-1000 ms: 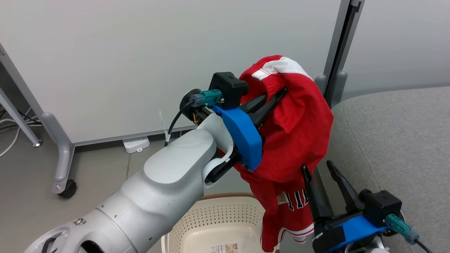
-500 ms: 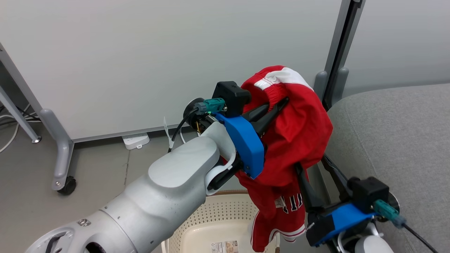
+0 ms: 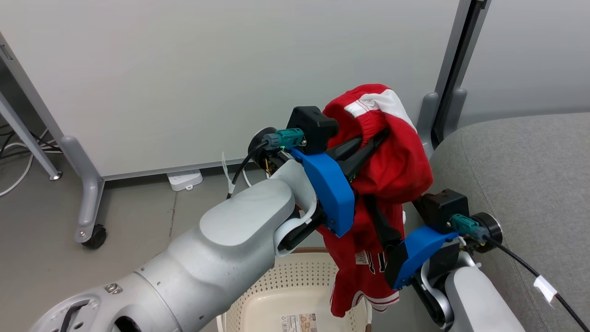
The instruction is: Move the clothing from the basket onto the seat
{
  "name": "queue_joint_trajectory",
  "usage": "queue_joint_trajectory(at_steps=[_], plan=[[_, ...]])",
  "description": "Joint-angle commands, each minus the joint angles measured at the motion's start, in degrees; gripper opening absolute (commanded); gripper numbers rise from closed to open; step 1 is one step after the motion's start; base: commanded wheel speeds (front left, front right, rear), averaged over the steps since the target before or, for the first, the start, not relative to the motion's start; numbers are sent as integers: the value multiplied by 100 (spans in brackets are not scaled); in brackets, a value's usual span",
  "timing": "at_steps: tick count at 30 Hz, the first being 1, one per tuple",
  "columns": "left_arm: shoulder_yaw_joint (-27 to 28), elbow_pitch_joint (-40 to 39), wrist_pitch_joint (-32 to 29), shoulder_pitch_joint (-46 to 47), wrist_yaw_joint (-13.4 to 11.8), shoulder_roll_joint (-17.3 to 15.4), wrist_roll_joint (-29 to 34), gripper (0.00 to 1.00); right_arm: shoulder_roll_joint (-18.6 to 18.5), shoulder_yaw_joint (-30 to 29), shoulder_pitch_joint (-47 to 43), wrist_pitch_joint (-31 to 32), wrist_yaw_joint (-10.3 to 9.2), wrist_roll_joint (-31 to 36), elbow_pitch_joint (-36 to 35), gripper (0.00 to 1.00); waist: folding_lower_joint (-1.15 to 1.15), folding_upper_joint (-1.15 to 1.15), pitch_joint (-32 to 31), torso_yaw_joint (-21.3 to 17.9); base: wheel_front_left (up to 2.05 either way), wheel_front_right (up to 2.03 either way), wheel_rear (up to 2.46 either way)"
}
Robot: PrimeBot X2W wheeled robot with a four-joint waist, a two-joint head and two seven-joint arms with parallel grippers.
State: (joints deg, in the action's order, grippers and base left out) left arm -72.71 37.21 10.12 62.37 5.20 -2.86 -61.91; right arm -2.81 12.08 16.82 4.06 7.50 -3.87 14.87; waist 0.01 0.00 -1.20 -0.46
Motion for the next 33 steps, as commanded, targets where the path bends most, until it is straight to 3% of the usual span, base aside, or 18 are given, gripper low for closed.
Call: queue_joint_trajectory(at_steps=[1, 13, 14, 15, 33], plan=[[-20, -45, -14, 68, 23, -7, -29, 0, -13, 26, 215, 25, -1, 52, 168, 100, -1, 0, 5, 23, 0, 0, 0], [-66, -121, -30, 68, 55, -3, -33, 0, -13, 324, 957, 36, -1, -282, 1206, 100, -1, 0, -2, 99, 0, 0, 0], [-67, -126, -33, 51, 61, -4, -34, 0, -13, 346, 995, 37, -1, -328, 1277, 71, -1, 0, -8, 102, 0, 0, 0], [-69, -131, -43, 37, 67, -3, -33, 0, -13, 380, 1044, -18, -1, -362, 1324, 0, -1, 0, -12, 103, 0, 0, 0], [-77, 105, -163, -61, 132, -7, 8, 0, -13, 532, 926, -315, -1, -609, 1636, 0, -1, 0, -117, -37, 0, 0, 0]])
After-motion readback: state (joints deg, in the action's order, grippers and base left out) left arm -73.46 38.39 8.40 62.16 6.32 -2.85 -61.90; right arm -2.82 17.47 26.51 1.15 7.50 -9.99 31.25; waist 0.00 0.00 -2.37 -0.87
